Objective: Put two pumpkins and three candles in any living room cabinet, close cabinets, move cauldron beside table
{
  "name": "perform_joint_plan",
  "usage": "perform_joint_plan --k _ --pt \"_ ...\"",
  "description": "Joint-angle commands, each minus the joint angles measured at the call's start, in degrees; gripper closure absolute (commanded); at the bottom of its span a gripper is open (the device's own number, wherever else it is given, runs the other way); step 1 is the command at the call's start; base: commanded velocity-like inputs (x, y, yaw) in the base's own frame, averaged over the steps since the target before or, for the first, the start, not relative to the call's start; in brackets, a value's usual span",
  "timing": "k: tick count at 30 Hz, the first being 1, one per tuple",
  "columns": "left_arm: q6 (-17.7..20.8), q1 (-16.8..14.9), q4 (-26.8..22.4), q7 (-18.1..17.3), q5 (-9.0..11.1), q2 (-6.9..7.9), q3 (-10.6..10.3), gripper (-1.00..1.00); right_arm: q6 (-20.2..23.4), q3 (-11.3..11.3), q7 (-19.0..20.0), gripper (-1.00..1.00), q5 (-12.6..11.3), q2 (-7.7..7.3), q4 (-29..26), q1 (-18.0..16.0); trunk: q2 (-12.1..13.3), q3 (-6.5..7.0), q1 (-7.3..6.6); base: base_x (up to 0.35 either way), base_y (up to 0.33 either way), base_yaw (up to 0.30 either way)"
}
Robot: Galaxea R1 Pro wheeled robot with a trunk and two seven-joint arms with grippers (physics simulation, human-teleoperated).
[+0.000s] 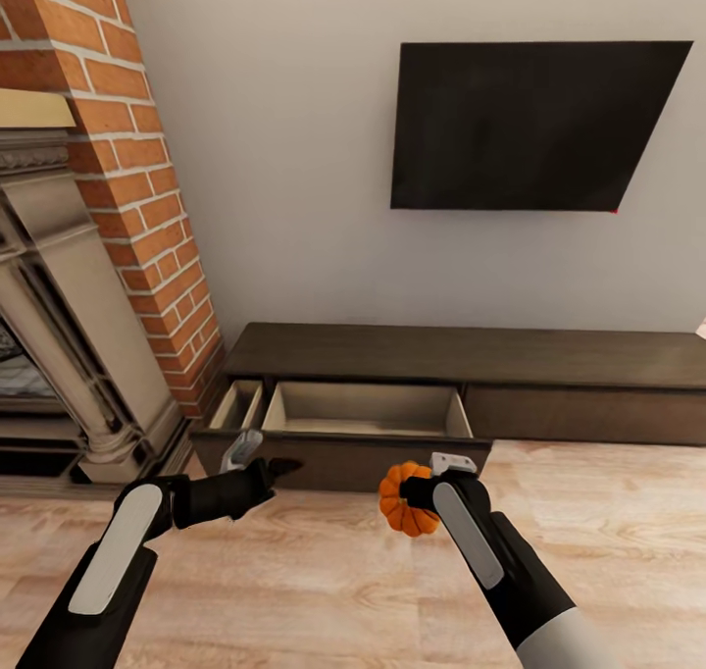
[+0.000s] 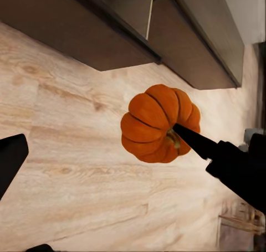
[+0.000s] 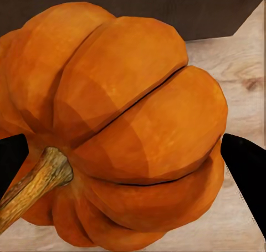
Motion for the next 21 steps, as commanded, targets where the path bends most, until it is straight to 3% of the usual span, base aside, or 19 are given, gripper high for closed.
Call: perform_joint_plan --k 1,8,17,19,21 --pt "0.0 0.0 0.0 0.4 1.0 0.07 0.0 -1.0 0.0 0.0 -0.5 1.0 -0.6 -0.07 0.0 -0.1 0.0 -0.05 0.02 0.233 0.0 0.0" --pt "0.0 0.1 0.0 0.1 1.8 0.1 0.2 -1.0 0.0 -0.2 -0.2 1.0 -0.7 -0.37 0.1 -0.1 0.0 -0.05 0.02 0.241 0.0 0.0" --pt "0.0 0.2 0.1 0.0 1.9 0.06 0.1 -1.0 0.0 -3.2 0.2 1.0 -0.8 -0.39 0.1 -0.1 0.0 -0.05 0.02 0.254 0.0 0.0" --pt "0.0 0.2 0.1 0.0 1.9 0.05 0.0 -1.0 0.1 -4.5 0.2 1.0 -1.3 -0.29 0.3 -0.1 0.0 -0.05 0.02 0.246 0.0 0.0" --pt "0.0 0.2 0.1 0.0 1.9 0.05 0.0 -1.0 0.1 -7.5 0.2 1.0 -1.7 -0.07 1.2 0.0 0.0 -0.05 0.02 0.281 0.0 0.0"
